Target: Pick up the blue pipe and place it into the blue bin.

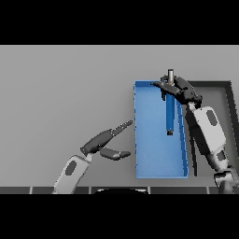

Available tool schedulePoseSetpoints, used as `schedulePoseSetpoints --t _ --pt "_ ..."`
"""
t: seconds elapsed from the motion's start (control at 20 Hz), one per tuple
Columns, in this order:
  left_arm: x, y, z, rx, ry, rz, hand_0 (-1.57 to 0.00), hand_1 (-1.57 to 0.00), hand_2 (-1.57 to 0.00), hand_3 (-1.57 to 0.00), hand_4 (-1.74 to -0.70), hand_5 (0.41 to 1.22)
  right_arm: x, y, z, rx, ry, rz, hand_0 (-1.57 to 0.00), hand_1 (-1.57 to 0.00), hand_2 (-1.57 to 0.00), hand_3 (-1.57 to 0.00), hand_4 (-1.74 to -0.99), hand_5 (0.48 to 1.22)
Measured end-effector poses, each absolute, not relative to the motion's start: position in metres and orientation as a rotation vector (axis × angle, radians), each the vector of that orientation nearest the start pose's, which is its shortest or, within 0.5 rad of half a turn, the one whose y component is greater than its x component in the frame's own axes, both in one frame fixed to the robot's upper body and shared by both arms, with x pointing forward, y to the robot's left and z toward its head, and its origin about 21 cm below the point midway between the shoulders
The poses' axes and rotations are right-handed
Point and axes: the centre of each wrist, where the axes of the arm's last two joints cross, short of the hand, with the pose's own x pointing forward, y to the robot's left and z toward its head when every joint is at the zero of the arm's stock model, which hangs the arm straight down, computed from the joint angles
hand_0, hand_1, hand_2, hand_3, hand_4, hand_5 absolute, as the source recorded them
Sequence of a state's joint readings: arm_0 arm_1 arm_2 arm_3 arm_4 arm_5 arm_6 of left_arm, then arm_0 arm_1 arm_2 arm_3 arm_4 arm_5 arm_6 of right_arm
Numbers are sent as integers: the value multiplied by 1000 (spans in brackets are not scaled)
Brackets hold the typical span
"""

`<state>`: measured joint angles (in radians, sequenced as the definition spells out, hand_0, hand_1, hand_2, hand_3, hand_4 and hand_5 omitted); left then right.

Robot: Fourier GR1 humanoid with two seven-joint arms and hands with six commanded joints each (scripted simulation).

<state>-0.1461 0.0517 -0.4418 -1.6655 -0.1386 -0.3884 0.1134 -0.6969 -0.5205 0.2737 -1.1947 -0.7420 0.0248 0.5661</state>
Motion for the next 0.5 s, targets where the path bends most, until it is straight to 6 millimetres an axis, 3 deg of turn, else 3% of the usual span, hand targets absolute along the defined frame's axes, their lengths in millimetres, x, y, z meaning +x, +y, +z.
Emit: schedulePoseSetpoints --t 0.1,0.15,0.2,0.25,0.35,0.45,0.5 --pt "247 123 50 -457 -1563 -910 1 1 1 1 -885 481 384 -250 129 207 -1062 317 -1571 -1571 -1571 -617 -1662 1221" --pt "250 120 50 -446 -1549 -915 1 1 1 1 -886 483 381 -251 119 184 -1034 329 -1571 -1571 -1571 -808 -1617 1199" --pt "248 118 49 -450 -1549 -918 1 1 1 1 -885 486 381 -253 114 159 -1001 327 -1571 -1514 -1454 -960 -1573 1188" --pt "249 121 50 -447 -1546 -916 1 1 1 1 -883 490 382 -252 105 138 -956 317 -1257 -1211 -1163 -768 -1515 1176" --pt "253 122 51 -435 -1550 -912 1 1 1 1 -880 495 385 -255 90 141 -855 264 -804 -775 -744 -491 -1385 1114" --pt "254 119 49 -440 -1543 -916 1 1 1 1 -881 497 389 -254 86 155 -795 262 -514 -495 -476 -314 -1296 1152" --pt "253 121 48 -443 -1546 -917 1 1 1 1 -881 496 390 -256 90 171 -782 318 -411 -396 -380 -251 -1264 1108"
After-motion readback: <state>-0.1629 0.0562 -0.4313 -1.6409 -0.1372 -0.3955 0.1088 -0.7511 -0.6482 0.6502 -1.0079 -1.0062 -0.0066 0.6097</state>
